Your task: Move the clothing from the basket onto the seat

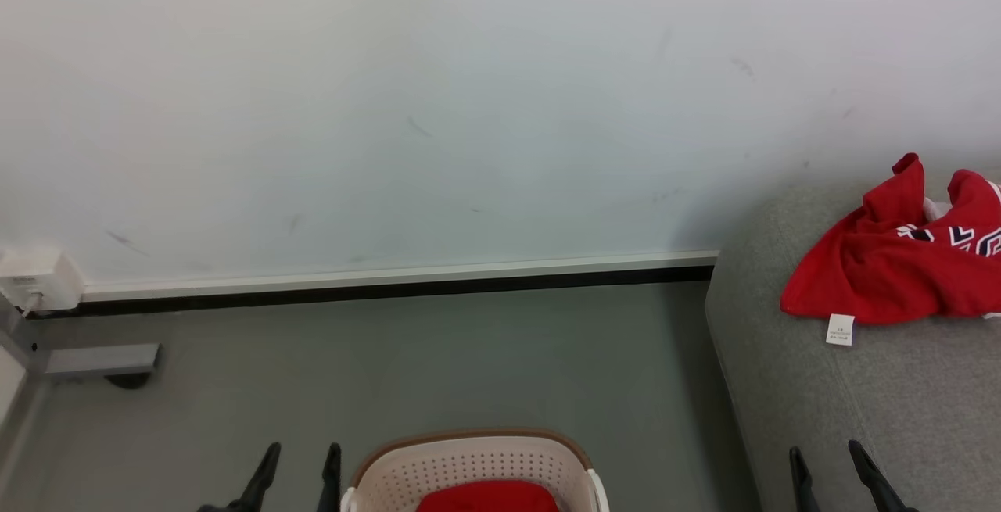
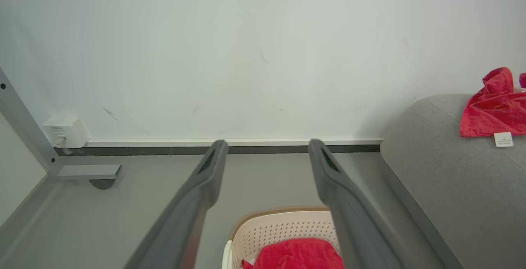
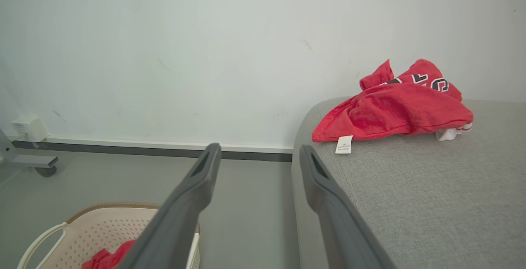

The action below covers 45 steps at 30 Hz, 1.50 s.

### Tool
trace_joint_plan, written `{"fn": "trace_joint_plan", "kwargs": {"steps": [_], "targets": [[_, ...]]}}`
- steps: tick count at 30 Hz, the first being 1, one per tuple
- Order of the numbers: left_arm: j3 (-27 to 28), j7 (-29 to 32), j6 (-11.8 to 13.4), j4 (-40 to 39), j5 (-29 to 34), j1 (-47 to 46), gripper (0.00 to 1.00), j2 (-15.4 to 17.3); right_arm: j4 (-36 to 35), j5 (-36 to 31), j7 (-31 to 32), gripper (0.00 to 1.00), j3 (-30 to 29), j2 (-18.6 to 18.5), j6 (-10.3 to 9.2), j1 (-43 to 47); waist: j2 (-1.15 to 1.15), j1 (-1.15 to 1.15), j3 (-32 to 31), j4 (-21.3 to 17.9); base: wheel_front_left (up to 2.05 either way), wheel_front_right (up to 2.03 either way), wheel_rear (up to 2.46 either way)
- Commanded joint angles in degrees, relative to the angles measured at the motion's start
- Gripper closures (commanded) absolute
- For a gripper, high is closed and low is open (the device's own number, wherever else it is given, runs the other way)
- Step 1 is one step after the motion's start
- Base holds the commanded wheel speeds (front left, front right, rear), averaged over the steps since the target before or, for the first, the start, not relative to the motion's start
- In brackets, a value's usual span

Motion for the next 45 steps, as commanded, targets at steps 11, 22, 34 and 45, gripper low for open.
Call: {"fn": "trace_joint_plan", "kwargs": {"steps": [11,22,34,45], "targets": [[-6.16,2.54,-2.29,4.88,3.41,-10.86,0.00,1.25,-3.69,0.94,-0.18,0.00,0.29,-0.01,-0.13,-5.04,0.00,0.00,9.91,-5.74,0.00,0.00,0.00],[-12.69,12.81,-3.37,13.80,5.59,-26.70,0.00,2.57,-7.19,2.61,-0.18,0.00,1.59,0.00,-0.13,-12.98,0.00,0.00,24.44,-9.77,0.00,0.00,0.00],[-16.01,22.00,-2.57,27.74,7.95,-38.13,0.00,3.42,-9.70,4.30,-0.18,0.00,2.79,0.01,-0.13,-20.16,0.00,0.00,36.60,-12.30,0.00,0.00,0.00],[-16.88,24.53,0.03,41.34,8.52,-47.36,0.00,3.20,-11.64,5.28,-0.18,0.00,2.82,0.00,-0.13,-23.17,0.00,0.00,46.02,-13.85,0.00,0.00,0.00]]}}
